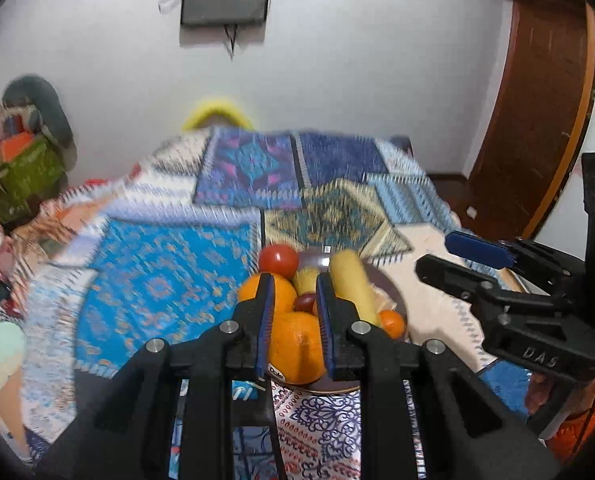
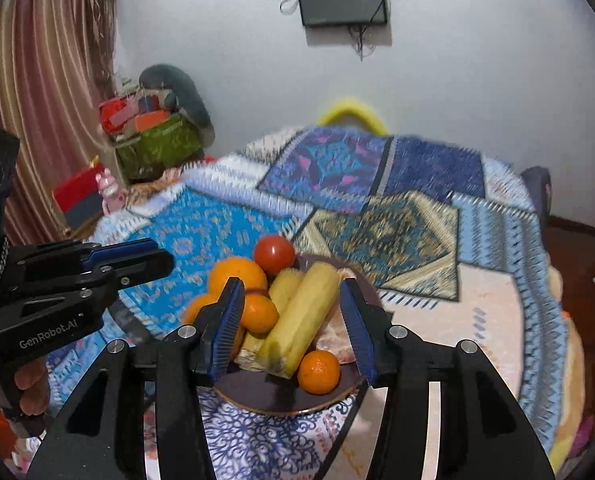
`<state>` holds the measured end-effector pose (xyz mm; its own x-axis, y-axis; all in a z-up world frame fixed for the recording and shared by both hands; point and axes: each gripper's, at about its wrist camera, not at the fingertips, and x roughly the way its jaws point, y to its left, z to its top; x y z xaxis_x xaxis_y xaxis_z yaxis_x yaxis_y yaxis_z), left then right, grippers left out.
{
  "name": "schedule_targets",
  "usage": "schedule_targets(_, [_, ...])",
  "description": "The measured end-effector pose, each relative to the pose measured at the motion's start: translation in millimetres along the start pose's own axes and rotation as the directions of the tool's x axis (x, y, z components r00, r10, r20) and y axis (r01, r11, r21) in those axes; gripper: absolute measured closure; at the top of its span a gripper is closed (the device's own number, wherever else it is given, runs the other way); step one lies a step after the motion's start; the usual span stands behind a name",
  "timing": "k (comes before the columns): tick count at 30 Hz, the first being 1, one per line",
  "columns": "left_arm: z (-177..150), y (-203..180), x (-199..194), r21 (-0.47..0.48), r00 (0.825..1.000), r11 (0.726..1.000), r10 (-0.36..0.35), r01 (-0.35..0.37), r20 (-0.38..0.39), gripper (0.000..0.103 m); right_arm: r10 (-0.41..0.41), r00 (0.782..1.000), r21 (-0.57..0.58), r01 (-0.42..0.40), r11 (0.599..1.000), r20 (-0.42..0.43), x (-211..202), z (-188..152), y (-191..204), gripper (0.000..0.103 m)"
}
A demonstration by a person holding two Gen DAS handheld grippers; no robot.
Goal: Organize fruits
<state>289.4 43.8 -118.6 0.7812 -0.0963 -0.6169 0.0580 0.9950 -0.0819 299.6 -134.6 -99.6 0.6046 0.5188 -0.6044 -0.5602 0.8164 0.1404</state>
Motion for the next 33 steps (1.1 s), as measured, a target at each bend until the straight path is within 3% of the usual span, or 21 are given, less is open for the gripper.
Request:
schedule_targets(7, [14,-19,-108,0.011,0.979,1.0,0.013,-0.015,0.204,0.084,-0.044,0.978,0.008,0.043,0.999,0.202,-99,18,28,0.057])
schedule_targets(14, [10,-44,-209,0.043,0.927,0.998,0.015,-0.034,0.375,0.083,-0.06,0.922,-0.016,0.071,0.997,0.382,-193,19,70,0.057])
schedule_targets(16, [7,-49,-231,0.044,0.914,0.999,0.005,-0.025,0.406,0.075,-0.057,0.905,-0.013,0.069,0.998,0.422,-216,16,78,0.056])
schedule_targets(18, [4,-53,-249,0.041,0.898,0.999,0.009,-0.03,0.44,0.061,-0.06,0.888,-0.005,0.07,0.998,0.456,-236,12,85,0.053])
schedule_targets(21, [-3,-58,-269,0.032,0.873,0.998,0.031,-0.054,0.487,0.041,-0.073,0.867,0.008,0.079,0.997,0.493,-254,4,89,0.042])
schedule_targets(23, [-7,-60,-279,0.033,0.862,0.997,0.039,-0.065,0.505,0.036,-0.082,0.855,0.018,0.085,0.996,0.513,-260,1,91,0.034])
schedule_targets(25, [-10,-62,-284,0.039,0.858,0.997,0.04,-0.07,0.512,0.032,-0.102,0.843,0.027,0.104,0.994,0.528,-264,-3,95,0.028])
schedule_targets(33, [-23,-64,-298,0.03,0.845,0.995,0.064,-0.095,0.531,0.003,-0.192,0.802,0.061,0.192,0.98,0.565,-271,-13,101,0.001])
